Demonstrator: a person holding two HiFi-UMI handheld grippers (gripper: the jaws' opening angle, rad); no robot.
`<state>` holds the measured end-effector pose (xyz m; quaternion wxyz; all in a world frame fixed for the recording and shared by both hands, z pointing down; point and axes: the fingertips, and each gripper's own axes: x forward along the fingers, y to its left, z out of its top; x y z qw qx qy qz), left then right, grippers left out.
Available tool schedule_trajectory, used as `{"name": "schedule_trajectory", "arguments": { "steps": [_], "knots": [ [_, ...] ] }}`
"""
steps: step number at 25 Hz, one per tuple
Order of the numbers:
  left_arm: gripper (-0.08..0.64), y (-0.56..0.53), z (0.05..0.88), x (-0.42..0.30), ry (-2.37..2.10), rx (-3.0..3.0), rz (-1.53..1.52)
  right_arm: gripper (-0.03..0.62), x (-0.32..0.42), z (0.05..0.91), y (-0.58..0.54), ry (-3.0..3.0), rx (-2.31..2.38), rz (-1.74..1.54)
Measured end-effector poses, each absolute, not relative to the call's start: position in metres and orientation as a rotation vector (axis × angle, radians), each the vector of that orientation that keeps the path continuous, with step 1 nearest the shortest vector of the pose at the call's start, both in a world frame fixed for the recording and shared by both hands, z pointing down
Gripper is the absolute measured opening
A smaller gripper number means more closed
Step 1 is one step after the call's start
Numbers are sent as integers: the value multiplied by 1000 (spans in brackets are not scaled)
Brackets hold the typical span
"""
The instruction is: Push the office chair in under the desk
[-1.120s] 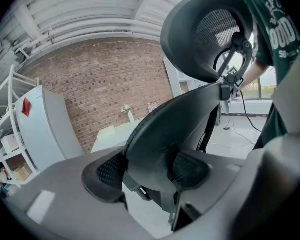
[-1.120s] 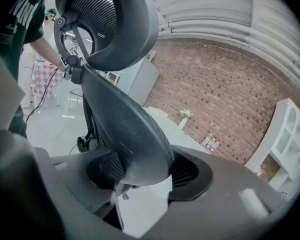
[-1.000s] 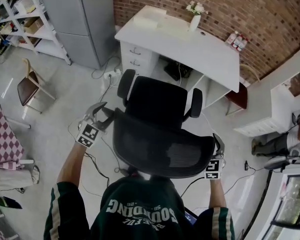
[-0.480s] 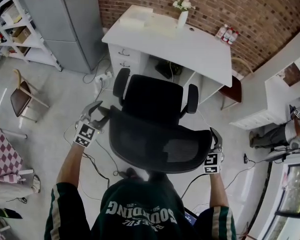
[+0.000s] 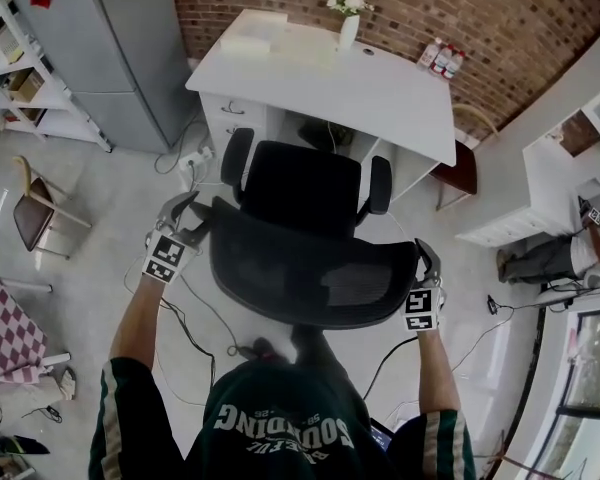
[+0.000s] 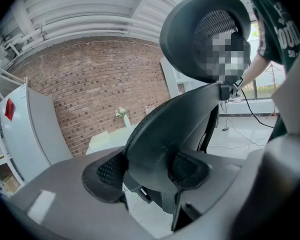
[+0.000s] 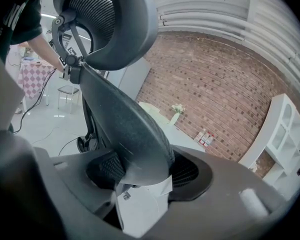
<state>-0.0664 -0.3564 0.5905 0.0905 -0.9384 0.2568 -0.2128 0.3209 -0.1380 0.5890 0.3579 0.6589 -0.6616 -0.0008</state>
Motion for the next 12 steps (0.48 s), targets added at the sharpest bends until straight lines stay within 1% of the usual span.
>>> {"name": "schedule_trajectory", "arguments": {
  "steps": [12],
  "knots": [
    [256, -386, 588, -60, 713, -2795, -645, 242, 310, 584, -153, -1753, 1727, -6]
  ]
}}
